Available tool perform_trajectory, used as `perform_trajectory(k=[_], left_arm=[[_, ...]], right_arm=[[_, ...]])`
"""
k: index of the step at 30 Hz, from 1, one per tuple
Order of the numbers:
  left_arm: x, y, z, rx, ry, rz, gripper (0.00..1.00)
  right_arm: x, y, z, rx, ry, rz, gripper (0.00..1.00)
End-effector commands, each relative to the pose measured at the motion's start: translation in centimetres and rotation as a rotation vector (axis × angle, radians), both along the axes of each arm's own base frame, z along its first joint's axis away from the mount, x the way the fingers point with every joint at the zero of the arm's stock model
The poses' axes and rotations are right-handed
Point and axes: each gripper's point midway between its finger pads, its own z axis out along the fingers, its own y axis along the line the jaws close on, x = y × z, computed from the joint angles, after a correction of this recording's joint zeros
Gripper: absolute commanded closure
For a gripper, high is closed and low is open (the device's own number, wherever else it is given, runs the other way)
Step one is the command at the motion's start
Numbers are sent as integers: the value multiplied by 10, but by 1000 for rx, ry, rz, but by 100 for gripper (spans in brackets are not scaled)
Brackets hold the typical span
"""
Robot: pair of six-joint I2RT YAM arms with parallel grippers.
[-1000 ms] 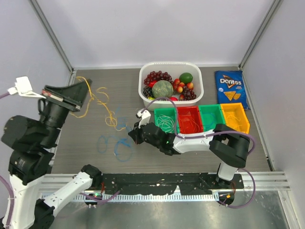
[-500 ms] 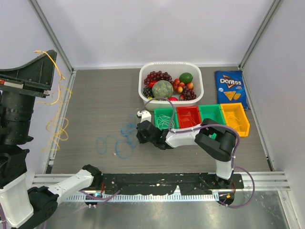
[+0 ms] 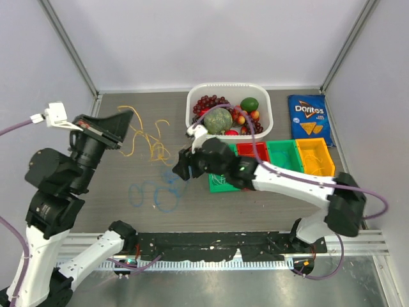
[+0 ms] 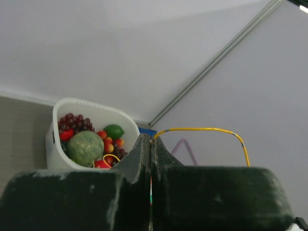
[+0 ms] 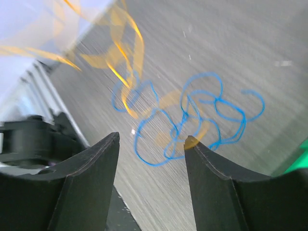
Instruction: Untangle the cables
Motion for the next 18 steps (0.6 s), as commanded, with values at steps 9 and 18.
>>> perform_trajectory(k=[9, 18], left_arm=[[-7, -28, -52, -128, 45, -166, 100], [-7, -26, -72, -149, 86, -157, 100]], right_arm=[[-38, -18, 137, 500, 96, 272, 44], [-50, 2, 164, 652, 159, 219, 39]])
